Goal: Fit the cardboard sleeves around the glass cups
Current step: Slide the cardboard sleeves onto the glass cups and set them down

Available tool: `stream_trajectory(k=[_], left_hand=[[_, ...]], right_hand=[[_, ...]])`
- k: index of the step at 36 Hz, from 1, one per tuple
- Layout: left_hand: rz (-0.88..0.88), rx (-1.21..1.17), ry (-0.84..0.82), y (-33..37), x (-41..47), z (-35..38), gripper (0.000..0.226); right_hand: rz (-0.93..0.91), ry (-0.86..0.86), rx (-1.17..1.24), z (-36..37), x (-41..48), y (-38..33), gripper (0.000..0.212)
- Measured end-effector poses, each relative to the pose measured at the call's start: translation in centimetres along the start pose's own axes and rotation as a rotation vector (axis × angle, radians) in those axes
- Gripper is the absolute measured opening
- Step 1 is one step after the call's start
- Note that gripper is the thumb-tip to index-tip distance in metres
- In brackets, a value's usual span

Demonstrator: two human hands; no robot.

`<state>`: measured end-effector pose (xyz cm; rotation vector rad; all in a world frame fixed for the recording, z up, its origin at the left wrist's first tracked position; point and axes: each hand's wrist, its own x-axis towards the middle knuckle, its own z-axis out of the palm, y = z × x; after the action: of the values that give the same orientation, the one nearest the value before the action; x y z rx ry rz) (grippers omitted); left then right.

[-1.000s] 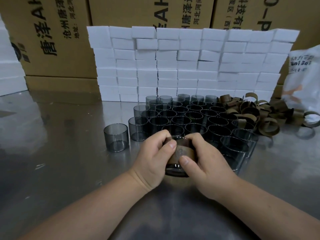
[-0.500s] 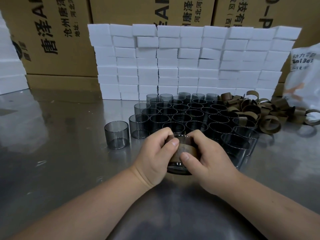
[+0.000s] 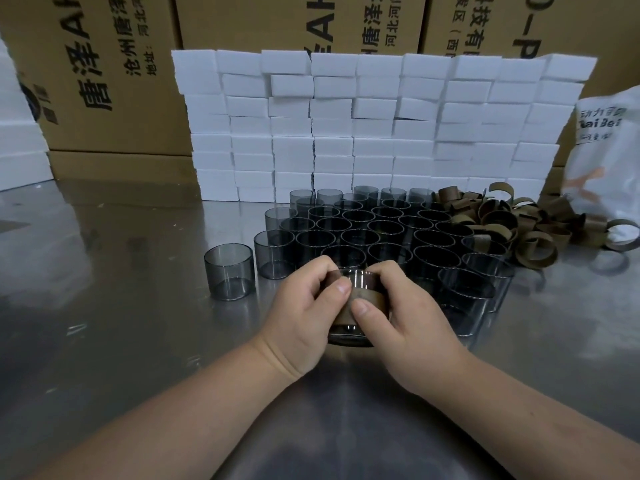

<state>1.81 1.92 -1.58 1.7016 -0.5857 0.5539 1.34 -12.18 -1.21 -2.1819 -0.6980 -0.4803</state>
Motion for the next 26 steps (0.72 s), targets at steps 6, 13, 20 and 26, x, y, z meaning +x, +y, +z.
stream_trajectory(k=[6,13,20,26], left_hand=[[-0.014,-0.073,-0.011,0.1,-0.1,0.3,0.030],[-0.110,-0.139,-0.095,0.1,-0.4,0.4,0.020],[-0.103,-0.150,-0.082,-0.2,-0.4,0.4,0.040],[-0.019,-0.082,0.024,-0.2,-0.5,0.6,0.038]], right_hand=[[0.030,0.052,0.235,0.6,0.0,-0.6,0.040],[0.051,0.123,0.300,1.1,-0.1,-0.4,0.046],[0.093,0.188,0.261,1.6,-0.1,-0.4,0.040],[0.096,0.165,0.250,1.3,-0.1,-0.5,0.037]])
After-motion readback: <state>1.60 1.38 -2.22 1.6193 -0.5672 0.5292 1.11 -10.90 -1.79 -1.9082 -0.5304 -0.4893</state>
